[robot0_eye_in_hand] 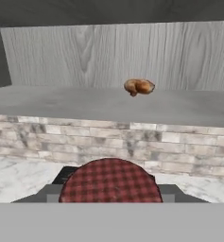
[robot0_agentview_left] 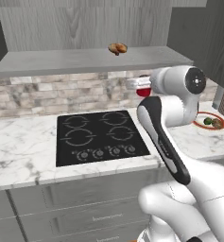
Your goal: Pick the avocado and bread from the counter and place them on the plate. Then pick the jam from the cabinet and place it next to the plate. Lastly close the cabinet door.
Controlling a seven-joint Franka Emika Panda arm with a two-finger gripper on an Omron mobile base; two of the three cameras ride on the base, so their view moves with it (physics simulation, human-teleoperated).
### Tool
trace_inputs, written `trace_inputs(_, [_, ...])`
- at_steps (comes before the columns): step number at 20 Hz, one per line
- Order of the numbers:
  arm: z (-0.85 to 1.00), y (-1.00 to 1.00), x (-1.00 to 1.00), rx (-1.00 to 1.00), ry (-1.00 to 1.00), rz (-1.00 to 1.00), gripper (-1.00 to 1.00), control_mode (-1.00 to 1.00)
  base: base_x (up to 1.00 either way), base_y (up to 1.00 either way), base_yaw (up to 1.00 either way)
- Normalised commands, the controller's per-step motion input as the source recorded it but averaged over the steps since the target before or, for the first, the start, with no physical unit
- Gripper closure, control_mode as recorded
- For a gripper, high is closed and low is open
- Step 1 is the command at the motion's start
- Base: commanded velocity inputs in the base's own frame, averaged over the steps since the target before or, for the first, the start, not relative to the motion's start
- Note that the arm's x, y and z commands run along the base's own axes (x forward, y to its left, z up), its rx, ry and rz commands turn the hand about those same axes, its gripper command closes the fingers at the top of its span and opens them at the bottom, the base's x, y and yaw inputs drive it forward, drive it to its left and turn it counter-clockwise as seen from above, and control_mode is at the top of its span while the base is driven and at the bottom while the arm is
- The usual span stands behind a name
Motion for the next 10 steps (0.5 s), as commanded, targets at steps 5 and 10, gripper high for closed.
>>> trace_inputs(5, [-0.05,0.0,-0.11,0.0,0.01,0.0,1.0,1.0,-0.35,-0.01,0.0])
trace_inputs(10, [0.0,0.0,0.0,0.0,0.0,0.0,1.0,1.0,-1.0,-0.06,-0.03])
